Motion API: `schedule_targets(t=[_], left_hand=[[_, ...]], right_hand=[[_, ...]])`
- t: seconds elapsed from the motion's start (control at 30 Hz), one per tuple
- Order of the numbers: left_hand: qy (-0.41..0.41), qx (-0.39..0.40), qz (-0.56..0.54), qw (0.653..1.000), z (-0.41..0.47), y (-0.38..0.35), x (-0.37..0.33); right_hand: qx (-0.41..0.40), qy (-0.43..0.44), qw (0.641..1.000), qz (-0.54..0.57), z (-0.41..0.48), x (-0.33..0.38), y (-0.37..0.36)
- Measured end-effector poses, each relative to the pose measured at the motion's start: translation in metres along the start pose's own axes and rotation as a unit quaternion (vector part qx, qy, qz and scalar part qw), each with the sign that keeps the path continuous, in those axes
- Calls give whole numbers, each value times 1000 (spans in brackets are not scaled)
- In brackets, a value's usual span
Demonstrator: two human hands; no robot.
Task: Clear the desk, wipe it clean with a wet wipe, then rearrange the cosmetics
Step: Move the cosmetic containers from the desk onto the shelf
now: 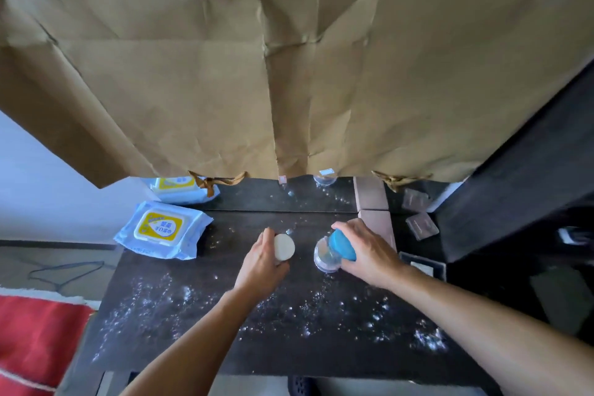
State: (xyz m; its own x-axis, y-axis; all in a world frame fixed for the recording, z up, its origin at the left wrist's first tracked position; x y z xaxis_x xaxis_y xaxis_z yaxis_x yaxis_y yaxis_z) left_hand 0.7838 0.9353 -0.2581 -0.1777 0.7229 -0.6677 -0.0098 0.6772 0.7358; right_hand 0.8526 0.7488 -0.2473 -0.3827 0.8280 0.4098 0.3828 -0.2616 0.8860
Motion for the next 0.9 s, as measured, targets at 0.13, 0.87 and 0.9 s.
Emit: schedule_targets(t=[0.13,0.87,0.9], left_hand=[[-45,-1,26,999,0,-28,-56],[-204,51,86,974,11,-282,-390],[-204,50,88,974,21,-289,-397]], right_hand=[[-15,-26,1000,3,-47,-49,28],[-103,-225,968,44,-287,-363,136],[-105,-230,966,43,-288,-371,136]])
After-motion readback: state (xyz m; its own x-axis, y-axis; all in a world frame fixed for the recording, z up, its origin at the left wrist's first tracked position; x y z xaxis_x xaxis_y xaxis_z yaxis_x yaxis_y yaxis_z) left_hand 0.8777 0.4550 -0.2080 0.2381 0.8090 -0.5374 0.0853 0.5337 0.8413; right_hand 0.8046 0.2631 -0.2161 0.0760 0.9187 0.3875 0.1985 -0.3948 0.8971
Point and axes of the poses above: each hand's wrist, its own z-axis towards the middle knuckle, its own y-axis out of the back of the hand, x = y × z, the point moved 10 cm from there along z, towards the middle knuckle, and after that the axes turned 7 degrees about -y, right-handed, at the moved point
